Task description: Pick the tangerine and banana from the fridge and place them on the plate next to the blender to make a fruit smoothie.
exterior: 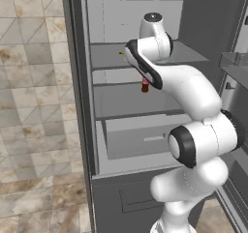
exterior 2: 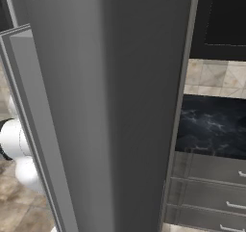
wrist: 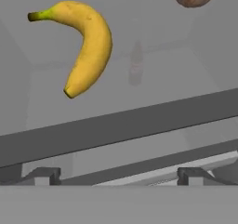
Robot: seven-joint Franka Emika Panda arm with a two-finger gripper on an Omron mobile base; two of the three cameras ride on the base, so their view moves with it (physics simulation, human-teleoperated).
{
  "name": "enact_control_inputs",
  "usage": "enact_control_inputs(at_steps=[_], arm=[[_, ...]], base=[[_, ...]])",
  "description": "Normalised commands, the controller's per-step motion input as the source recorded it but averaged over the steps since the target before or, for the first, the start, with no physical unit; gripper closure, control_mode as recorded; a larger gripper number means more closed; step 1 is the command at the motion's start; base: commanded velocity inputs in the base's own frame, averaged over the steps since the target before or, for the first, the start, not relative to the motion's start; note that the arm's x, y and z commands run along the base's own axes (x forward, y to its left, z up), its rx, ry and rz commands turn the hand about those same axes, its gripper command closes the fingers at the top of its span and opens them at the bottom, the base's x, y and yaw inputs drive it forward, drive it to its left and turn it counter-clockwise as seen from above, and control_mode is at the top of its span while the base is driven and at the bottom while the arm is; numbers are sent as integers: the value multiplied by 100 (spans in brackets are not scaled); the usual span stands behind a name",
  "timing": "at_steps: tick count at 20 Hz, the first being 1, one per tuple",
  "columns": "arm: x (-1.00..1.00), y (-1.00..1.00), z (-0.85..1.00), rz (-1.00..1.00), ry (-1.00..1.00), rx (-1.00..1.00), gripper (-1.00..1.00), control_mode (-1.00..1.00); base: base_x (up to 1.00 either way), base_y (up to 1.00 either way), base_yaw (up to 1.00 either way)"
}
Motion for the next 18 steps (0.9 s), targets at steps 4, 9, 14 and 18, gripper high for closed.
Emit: enact_control_inputs(at_steps=[4, 9, 14, 18], arm=[[60, 7, -8, -1, 0, 0, -100, -100], [56, 2, -1, 0, 0, 0, -100, -100], [52, 0, 0, 0, 0, 0, -100, -100], [45, 0, -11, 0, 0, 0, -100, -100]], base=[[0, 0, 0], [0, 0, 0], [0, 0, 0], [0, 0, 0]])
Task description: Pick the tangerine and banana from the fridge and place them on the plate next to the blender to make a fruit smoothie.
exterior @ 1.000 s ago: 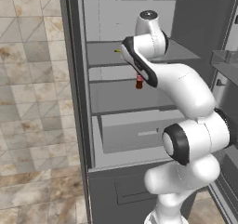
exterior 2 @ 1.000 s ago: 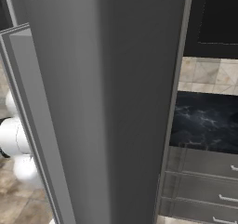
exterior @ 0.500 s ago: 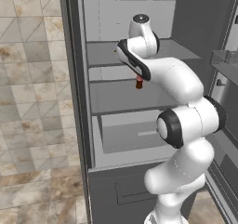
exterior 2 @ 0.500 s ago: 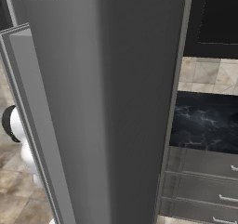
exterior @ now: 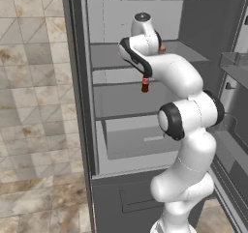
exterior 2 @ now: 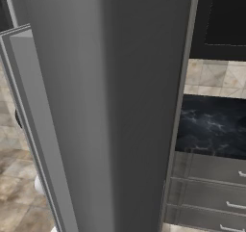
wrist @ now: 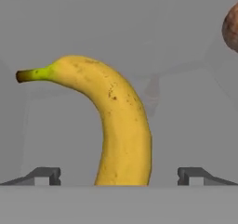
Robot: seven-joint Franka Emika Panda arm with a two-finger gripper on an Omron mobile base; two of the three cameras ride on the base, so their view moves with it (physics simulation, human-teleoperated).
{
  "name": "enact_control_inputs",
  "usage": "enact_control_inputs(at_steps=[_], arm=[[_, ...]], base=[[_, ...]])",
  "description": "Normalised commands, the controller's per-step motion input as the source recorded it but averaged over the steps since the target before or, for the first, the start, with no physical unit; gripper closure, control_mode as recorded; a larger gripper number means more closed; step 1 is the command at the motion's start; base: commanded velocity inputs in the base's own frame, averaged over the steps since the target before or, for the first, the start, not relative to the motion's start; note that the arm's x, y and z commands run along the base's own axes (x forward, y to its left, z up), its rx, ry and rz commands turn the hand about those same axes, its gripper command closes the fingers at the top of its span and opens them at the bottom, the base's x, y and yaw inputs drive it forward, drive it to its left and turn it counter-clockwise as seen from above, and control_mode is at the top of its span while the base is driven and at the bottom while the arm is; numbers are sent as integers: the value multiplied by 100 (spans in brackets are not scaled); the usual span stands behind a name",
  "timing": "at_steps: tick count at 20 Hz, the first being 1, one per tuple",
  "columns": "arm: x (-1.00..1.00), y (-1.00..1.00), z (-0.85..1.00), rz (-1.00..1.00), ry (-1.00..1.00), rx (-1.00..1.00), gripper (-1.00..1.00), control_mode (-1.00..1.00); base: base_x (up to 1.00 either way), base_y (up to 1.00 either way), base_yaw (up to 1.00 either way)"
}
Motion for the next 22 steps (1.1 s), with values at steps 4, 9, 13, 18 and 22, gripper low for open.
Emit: enact_control_inputs(at_steps=[4, 9, 13, 18, 22], arm=[[29, 0, -33, 0, 0, 0, 100, -100], [20, 0, -48, 0, 0, 0, 100, -100], [12, 0, -25, 0, -7, -1, 100, -100], [-16, 0, -9, 2, -14, -2, 100, -100], [-77, 0, 0, 4, -26, 0, 100, -100]], base=[[0, 0, 0], [0, 0, 0], [0, 0, 0], [0, 0, 0], [0, 0, 0]])
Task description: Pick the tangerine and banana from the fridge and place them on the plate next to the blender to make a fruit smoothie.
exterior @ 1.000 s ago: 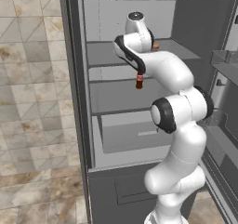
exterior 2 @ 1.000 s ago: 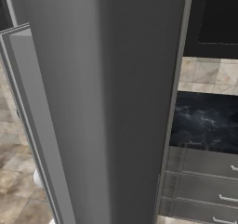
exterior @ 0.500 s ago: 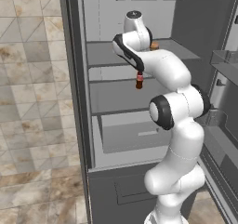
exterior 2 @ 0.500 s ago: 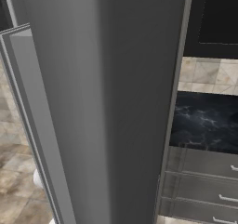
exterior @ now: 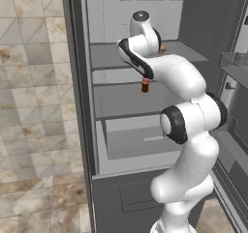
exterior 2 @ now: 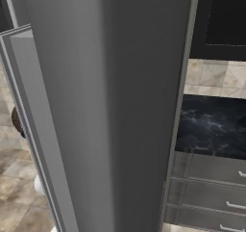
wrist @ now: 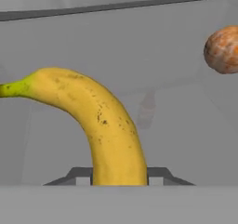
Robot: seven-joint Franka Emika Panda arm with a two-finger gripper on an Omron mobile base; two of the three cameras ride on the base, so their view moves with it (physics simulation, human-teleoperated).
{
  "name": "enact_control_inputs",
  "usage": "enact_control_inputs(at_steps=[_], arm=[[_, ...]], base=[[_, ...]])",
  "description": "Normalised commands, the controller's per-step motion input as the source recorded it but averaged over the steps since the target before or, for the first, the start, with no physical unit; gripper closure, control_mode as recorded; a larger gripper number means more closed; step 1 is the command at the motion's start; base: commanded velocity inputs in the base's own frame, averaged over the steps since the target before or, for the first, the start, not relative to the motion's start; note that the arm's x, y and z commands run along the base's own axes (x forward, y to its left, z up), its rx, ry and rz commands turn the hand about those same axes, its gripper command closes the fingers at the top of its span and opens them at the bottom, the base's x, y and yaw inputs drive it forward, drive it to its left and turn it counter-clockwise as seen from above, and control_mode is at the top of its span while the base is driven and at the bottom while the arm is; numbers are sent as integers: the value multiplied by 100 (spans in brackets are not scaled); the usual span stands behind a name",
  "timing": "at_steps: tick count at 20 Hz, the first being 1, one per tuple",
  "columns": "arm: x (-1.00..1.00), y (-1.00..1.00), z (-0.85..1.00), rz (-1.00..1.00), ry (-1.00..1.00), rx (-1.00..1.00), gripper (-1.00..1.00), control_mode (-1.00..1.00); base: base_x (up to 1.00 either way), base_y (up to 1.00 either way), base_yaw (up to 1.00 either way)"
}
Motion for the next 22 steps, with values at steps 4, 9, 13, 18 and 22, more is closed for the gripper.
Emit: enact_control_inputs(at_steps=[4, 9, 13, 18, 22], arm=[[-100, 0, 0, 4, -29, 0, 100, -100], [-100, 0, 3, 2, -39, 0, 100, -100], [-100, 0, 47, 1, -35, 0, 100, -100], [-100, 3, 72, 3, -13, 2, 100, -100], [-100, 3, 56, 3, 13, 7, 100, -100]], base=[[0, 0, 0], [0, 0, 0], [0, 0, 0], [0, 0, 0], [0, 0, 0]])
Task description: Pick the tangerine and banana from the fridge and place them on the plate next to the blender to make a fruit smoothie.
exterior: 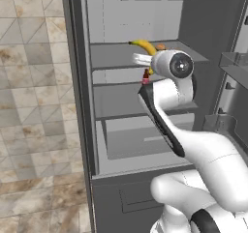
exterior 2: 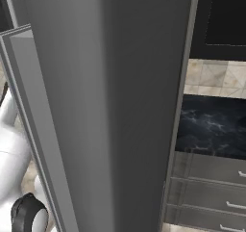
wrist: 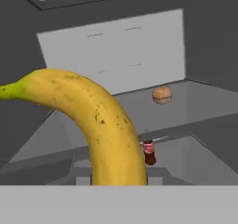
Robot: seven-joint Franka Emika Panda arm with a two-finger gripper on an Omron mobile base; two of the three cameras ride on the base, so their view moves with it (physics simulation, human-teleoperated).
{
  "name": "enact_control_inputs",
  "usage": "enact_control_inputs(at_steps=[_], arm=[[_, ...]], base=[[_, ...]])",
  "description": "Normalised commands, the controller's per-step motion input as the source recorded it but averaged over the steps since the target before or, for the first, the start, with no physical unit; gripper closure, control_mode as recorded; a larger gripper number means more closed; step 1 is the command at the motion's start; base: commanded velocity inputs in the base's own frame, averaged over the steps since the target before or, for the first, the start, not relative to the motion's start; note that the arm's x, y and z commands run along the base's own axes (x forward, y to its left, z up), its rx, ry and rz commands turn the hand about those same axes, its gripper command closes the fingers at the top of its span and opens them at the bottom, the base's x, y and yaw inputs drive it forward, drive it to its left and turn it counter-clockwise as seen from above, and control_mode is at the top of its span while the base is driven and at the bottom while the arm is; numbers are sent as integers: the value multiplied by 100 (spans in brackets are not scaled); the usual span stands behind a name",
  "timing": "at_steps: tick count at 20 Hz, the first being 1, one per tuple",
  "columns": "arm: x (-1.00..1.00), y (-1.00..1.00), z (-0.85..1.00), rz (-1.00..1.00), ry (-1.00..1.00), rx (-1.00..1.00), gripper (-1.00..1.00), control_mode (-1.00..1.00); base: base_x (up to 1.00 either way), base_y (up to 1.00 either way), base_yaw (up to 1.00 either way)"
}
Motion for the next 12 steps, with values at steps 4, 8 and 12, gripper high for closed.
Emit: enact_control_inputs(at_steps=[4, 8, 12], arm=[[-100, 6, 11, 7, 49, 4, 100, -100], [-100, 11, -7, 4, 64, 1, 100, -100], [-100, 3, -75, 2, 54, 0, 100, -100]], base=[[0, 0, 0], [0, 0, 0], [0, 0, 0]])
